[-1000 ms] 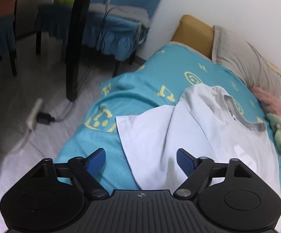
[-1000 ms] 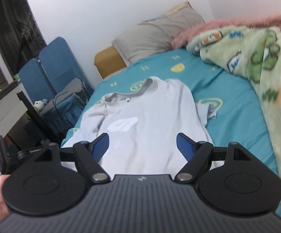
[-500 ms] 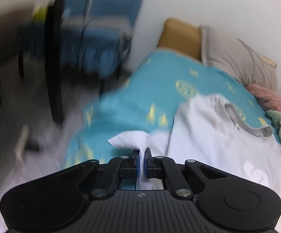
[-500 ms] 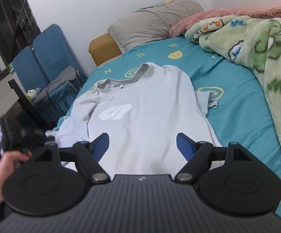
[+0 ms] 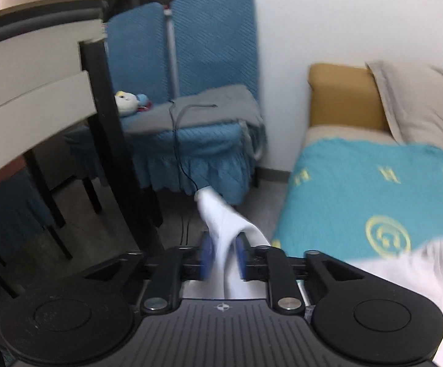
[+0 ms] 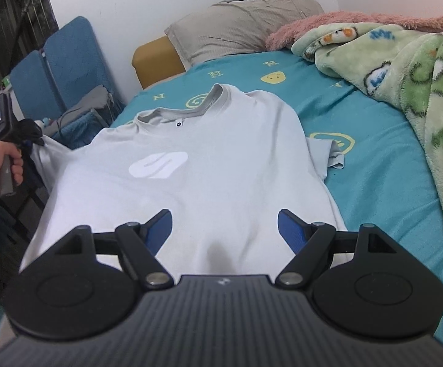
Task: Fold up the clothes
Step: 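Pull the hem corner outward with the left gripper to smooth the shirt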
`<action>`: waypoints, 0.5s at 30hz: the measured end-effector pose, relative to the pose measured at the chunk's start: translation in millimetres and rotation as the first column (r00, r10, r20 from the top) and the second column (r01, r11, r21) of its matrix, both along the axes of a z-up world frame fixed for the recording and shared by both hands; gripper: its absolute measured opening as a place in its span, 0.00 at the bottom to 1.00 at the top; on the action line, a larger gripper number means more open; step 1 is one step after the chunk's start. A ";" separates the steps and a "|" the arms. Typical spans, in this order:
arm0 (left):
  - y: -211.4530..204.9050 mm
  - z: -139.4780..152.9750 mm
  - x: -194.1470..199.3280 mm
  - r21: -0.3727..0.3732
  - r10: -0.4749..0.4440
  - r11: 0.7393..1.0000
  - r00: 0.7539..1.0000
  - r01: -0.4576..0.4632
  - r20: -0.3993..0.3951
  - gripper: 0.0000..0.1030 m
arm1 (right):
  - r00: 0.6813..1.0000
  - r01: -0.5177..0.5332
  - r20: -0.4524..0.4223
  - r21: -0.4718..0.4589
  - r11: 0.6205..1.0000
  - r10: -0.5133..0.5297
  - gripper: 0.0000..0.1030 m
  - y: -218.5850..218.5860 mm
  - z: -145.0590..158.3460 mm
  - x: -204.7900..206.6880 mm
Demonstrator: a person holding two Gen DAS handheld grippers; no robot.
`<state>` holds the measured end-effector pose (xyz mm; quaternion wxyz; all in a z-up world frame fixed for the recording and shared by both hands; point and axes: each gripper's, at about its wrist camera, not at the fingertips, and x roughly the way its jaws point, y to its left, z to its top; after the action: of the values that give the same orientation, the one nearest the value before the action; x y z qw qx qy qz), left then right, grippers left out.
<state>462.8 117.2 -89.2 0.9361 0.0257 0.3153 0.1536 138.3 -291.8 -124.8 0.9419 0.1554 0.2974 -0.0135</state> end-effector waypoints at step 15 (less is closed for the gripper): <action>-56.3 28.8 -272.4 -0.261 -0.261 0.931 0.965 0.256 0.017 0.72 | 0.991 -0.004 0.135 -0.064 0.998 0.013 0.76 6.7 36.7 -30.8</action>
<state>190.4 61.0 -60.4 0.9405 -0.0551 0.3350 -0.0139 107.5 -285.1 -88.1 0.9645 0.1246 0.2329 -0.0085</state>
